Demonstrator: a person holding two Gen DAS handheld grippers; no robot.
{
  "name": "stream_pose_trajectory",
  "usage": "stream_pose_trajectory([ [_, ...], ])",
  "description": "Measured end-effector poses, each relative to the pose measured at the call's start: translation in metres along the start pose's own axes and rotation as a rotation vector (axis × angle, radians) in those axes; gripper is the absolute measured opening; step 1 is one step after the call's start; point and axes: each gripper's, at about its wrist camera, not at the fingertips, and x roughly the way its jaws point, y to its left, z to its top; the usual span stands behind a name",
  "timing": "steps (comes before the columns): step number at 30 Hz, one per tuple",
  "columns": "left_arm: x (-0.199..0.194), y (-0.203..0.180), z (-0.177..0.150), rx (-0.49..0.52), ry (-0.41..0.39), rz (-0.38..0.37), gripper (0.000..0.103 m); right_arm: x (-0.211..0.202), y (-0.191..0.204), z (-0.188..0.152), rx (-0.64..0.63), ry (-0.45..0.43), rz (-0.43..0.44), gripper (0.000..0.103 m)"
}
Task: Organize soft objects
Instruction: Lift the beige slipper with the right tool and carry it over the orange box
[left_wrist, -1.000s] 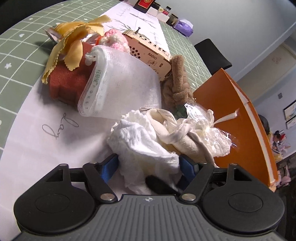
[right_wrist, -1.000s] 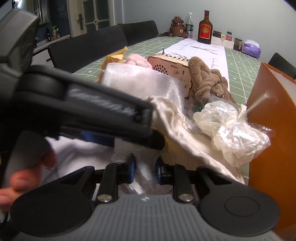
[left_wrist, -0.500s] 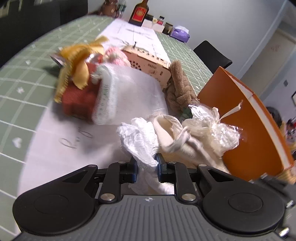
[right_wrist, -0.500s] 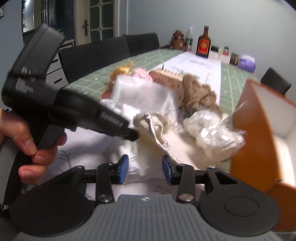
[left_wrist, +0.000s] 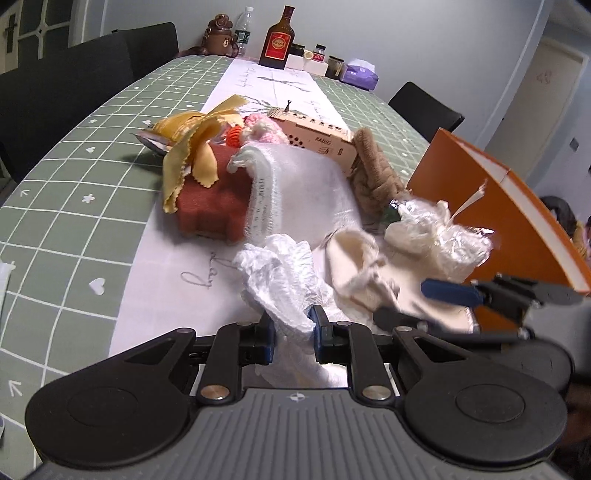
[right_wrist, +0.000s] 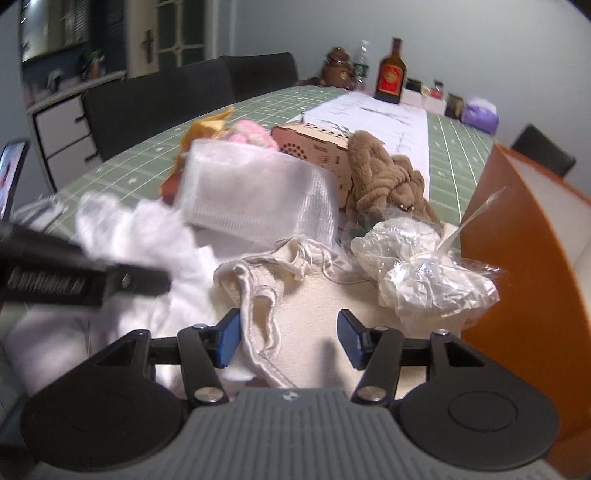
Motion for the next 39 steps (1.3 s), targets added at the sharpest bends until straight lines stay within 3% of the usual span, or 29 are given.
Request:
stream_pose_trajectory([
  [8, 0.002, 0.004, -0.002, -0.009, 0.004, -0.006, 0.021, 0.019, 0.001, -0.007, 0.071, 0.028, -0.002, 0.059],
  [11, 0.002, 0.004, -0.001, -0.006, 0.004, -0.009, 0.021, 0.019, 0.001, -0.004, 0.069, 0.031, -0.014, 0.039],
  [13, 0.001, 0.003, -0.001, -0.004, 0.003, -0.007, 0.021, 0.019, 0.002, -0.002, 0.055, 0.032, -0.013, 0.016],
  [16, -0.001, 0.001, -0.001, 0.002, 0.002, -0.003, 0.021, 0.019, 0.006, 0.001, 0.036, 0.043, 0.003, 0.004],
  [20, -0.009, -0.003, 0.001, 0.021, -0.015, -0.004, 0.021, 0.01, 0.01, 0.007, 0.005, 0.029, -0.009, 0.002],
  [34, -0.061, -0.028, 0.026, 0.117, -0.142, -0.031, 0.019, -0.086, -0.004, 0.061, -0.001, -0.168, 0.195, 0.002],
  [39, -0.077, -0.035, 0.041, 0.147, -0.194, -0.033, 0.019, -0.107, -0.011, 0.078, -0.016, -0.232, 0.203, 0.002],
])
